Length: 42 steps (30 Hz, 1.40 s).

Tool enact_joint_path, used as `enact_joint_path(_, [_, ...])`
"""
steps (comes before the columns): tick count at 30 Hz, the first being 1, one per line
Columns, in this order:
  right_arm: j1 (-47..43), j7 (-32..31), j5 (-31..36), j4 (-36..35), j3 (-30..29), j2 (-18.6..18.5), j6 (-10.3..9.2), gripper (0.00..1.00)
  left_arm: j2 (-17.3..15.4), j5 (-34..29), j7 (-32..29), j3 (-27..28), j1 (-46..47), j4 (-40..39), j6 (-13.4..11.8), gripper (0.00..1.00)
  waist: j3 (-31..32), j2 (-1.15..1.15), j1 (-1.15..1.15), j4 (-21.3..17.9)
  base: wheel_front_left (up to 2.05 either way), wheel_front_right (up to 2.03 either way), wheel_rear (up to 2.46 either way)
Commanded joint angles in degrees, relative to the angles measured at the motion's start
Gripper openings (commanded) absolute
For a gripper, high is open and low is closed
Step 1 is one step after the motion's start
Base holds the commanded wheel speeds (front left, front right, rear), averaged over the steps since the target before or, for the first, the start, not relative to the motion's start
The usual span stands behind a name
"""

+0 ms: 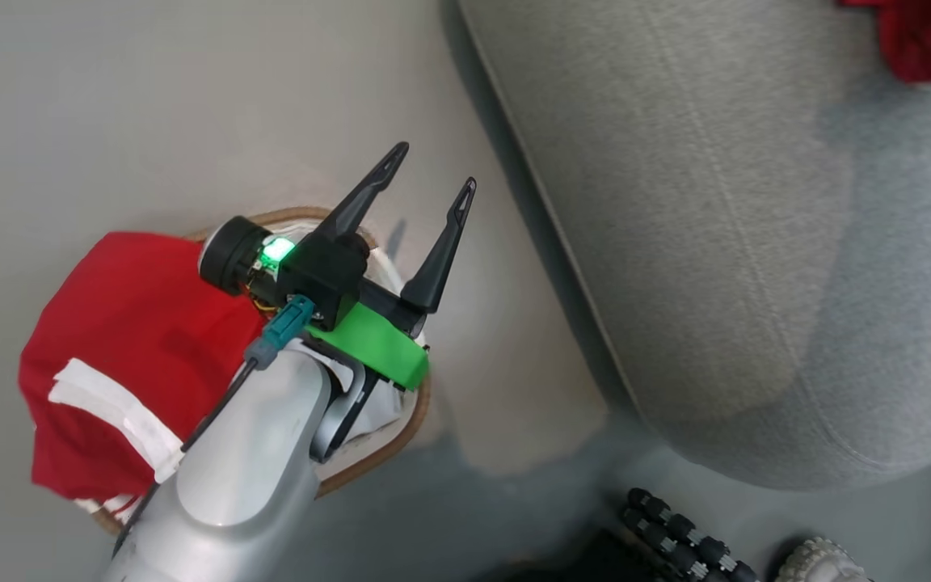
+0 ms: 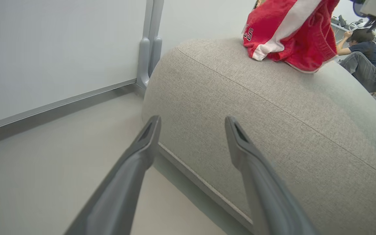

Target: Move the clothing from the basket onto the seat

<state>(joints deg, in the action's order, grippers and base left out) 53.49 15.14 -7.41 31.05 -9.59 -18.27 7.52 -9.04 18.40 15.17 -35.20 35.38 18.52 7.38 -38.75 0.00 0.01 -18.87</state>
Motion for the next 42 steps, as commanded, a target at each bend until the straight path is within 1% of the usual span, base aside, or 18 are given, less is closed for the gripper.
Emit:
enact_joint_path(1, [-2.7,0.0,0.8,1.0,-1.6,0.9,-0.07,0.0,0.1,0.6,0.0,-0.1,-1.0,0.2,0.2,1.0,-1.4,0.0,-0.01,2.8,0.0,0.0,0.0])
enact_joint_path(5, [-9.1,0.0,1.6,2.1,-5.4,2.9,-0.07,0.01,0.5,1.0,0.0,0.5,-2.9,0.8,0.2,1.0,0.8,0.0,-0.01,2.7,0.0,0.0,0.0])
enact_joint_path(6, [-11.0,0.0,1.7,1.7,-6.2,3.4,-0.07,0.39,0.5,1.2,0.0,0.8,-3.5,0.9,0.2,1.0,1.4,0.0,-0.01,2.6,0.0,0.0,0.0])
enact_joint_path(7, [-12.6,0.0,1.8,1.6,-6.5,4.1,-0.07,1.0,0.6,1.3,0.0,1.0,-4.1,1.1,0.2,1.0,2.0,0.0,-0.01,2.4,0.0,0.0,0.0])
enact_joint_path(10, [-17.0,0.0,1.8,-0.4,-8.1,5.4,-0.07,1.0,0.8,1.2,0.0,1.4,-5.6,1.6,0.2,1.0,4.4,0.0,-0.01,2.1,0.0,0.0,0.0])
enact_joint_path(15, [-23.0,0.0,1.1,-2.7,-8.5,6.6,-0.07,1.0,1.3,0.8,0.0,3.3,-7.9,2.2,0.2,1.0,8.5,0.0,-0.01,2.0,0.0,0.0,0.0])
enact_joint_path(21, [-28.0,0.0,0.6,-5.8,-5.9,7.3,-0.07,1.0,2.6,0.1,0.0,7.6,-11.3,3.2,0.2,1.0,13.6,0.0,-0.01,3.2,0.0,0.0,0.0])
enact_joint_path(25, [-30.4,0.0,0.3,-8.4,-3.5,8.2,-0.06,1.0,3.7,-0.8,0.0,11.6,-14.1,3.6,0.2,1.0,17.0,0.0,-0.01,5.2,0.0,0.0,0.0])
enact_joint_path(29, [-31.8,0.0,-0.4,-10.4,-1.5,10.3,-0.06,1.0,4.7,-1.9,0.0,16.3,-17.0,4.3,0.0,1.0,20.0,0.0,-0.01,7.8,0.0,0.0,0.0])
enact_joint_path(36, [-32.3,0.0,-0.6,-11.1,2.9,12.4,-0.06,1.0,5.7,-4.1,0.0,23.9,-20.1,5.2,-0.5,1.0,23.7,0.0,-0.01,13.2,0.0,0.0,0.0])
enact_joint_path(37, [-32.5,0.0,-0.6,-11.0,4.1,13.0,-0.06,1.0,5.8,-4.7,0.0,26.0,-20.7,5.2,-0.7,1.0,24.4,0.0,-0.01,14.5,0.0,0.0,0.0])
enact_joint_path(42, [-33.4,0.0,-0.3,-10.6,6.7,13.8,-0.06,1.0,6.0,-6.8,0.0,30.5,-22.5,4.9,-0.7,1.0,26.4,0.0,-0.01,17.1,0.0,0.0,0.0])
